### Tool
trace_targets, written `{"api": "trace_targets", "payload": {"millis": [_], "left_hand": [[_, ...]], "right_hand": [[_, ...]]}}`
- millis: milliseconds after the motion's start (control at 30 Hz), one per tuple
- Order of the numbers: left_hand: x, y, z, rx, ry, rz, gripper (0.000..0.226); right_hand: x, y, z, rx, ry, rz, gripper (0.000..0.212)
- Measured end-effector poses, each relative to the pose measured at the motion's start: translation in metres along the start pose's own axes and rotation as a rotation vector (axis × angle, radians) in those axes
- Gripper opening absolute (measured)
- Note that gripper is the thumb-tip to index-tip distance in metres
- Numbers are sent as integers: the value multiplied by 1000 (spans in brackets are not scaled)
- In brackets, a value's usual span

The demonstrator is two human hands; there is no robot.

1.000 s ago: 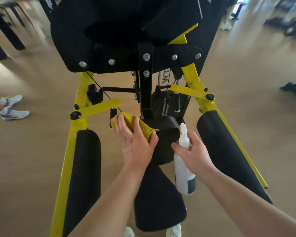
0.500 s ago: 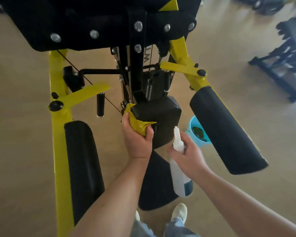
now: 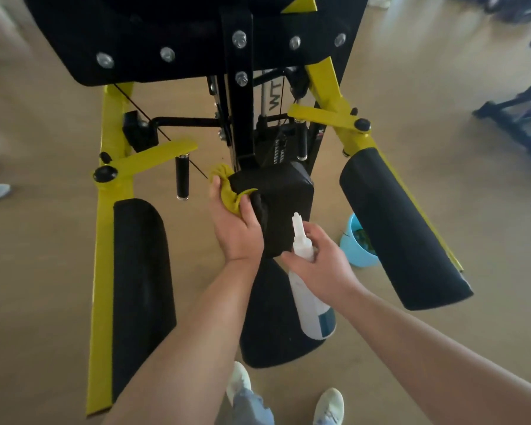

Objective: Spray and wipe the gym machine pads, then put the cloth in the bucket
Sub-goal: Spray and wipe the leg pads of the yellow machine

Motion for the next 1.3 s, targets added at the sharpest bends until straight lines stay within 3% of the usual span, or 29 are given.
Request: {"api": "trace_targets", "payload": {"millis": [167,333,433,600,767,833,1000,1067,1200,1300], "left_hand": [[10,-4,-4,-49,-75,35,77],[54,-11,-7,-47,-33,56,73],[86,-18,-12,-13,-9,80,83],[134,-27,-19,-7,109,138,88],[183,-28,-38,12,409,182,90],[182,-27,-44,28,432,148,85],[113,-19,-41,11,144,73,62],[69,-13,-31,-24,12,104,66],[-32,-14,-23,-205,-516,528,61],[-48,-33,-22,-179,-720,816,62]], "right_hand": [[-18,4,-1,17,-31,15,61],[-37,-4,3,39,-54,4,64],[-48,-10,4,32,-59,-3,63],[-63,-18,-1,46,-97,-9,65],[-72,-14,-15,62,-117,-35,65],[-71,-8,-22,65,-108,-50,65],[-63,3,-33,62,-82,-32,63],[-59,7,-34,52,-61,-13,62],[-44,12,-33,45,-27,14,62],[-39,15,-29,46,-5,34,60]]}}
Point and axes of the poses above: each hand's wrist, its own z-axis towards the middle knuckle, its own y-axis out of the back of the hand, x = y × z, the point moved 9 cm from there along z, towards the middle knuckle, and after that the axes turned 15 degrees about y, right-handed, at the moved point
